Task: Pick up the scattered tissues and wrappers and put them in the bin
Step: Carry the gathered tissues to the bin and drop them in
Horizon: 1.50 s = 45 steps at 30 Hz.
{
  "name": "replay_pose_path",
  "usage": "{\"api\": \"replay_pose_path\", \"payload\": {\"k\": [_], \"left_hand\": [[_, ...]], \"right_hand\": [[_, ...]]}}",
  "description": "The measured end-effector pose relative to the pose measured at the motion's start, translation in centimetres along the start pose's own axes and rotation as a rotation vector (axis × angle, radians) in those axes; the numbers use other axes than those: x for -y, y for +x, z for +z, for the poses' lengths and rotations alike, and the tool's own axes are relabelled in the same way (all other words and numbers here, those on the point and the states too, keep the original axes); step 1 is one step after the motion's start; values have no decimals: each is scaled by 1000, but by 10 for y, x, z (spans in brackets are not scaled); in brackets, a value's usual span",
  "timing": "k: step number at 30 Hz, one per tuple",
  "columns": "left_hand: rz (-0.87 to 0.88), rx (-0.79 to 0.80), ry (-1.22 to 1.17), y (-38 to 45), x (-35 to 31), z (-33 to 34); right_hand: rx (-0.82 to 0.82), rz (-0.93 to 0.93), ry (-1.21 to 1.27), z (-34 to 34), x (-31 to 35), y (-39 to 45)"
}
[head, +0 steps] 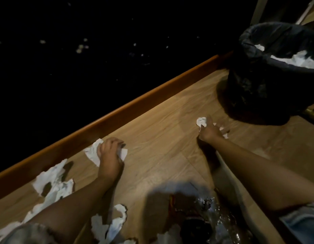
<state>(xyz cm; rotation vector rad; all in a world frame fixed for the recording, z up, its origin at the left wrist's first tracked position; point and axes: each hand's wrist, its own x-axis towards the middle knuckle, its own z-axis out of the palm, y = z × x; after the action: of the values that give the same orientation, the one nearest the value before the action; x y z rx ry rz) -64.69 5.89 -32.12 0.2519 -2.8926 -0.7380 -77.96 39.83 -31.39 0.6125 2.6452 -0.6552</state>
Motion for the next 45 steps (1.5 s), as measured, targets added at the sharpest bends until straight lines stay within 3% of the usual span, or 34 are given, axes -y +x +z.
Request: {"api": "replay_pose_path", "payload": {"k": [2,4,7,9,12,17,22,24,28,30,37,42,45], "left_hand": [[-188,-62,62,-9,11,8],[-295,-64,72,-21,13,13],[-166,-15,-25,-29,10,9],[-65,-3,-145,-28,5,4],[-36,26,-247,-29,-15,-4],[-73,37,-323,-29,-33,-33],[-1,4,-171,-45,-4,-74],[19,108,-131,-60,13,-88],[-23,487,-45,-100,38,-98],[-41,536,-19,-118,48,-94],[-41,369,-3,-136,61,-102],[-159,150,-151,-133,55,-123],[-277,35,-269,-128,47,-133]], "right_hand": [[23,-46,-9,17,-2,-8],[-114,-246,11,35,-5,-28],[-323,-490,160,58,-15,-63],[-342,-594,199,69,-16,-89],[-276,-668,277,74,-6,-126],[-80,-550,465,75,19,-177],[-14,-671,412,83,52,-225],[71,-702,390,96,62,-245],[266,-811,206,136,72,-279],[352,-816,15,154,71,-299],[253,-742,-204,182,70,-340],[231,-710,-20,172,61,-327],[236,-568,258,152,59,-316]]}}
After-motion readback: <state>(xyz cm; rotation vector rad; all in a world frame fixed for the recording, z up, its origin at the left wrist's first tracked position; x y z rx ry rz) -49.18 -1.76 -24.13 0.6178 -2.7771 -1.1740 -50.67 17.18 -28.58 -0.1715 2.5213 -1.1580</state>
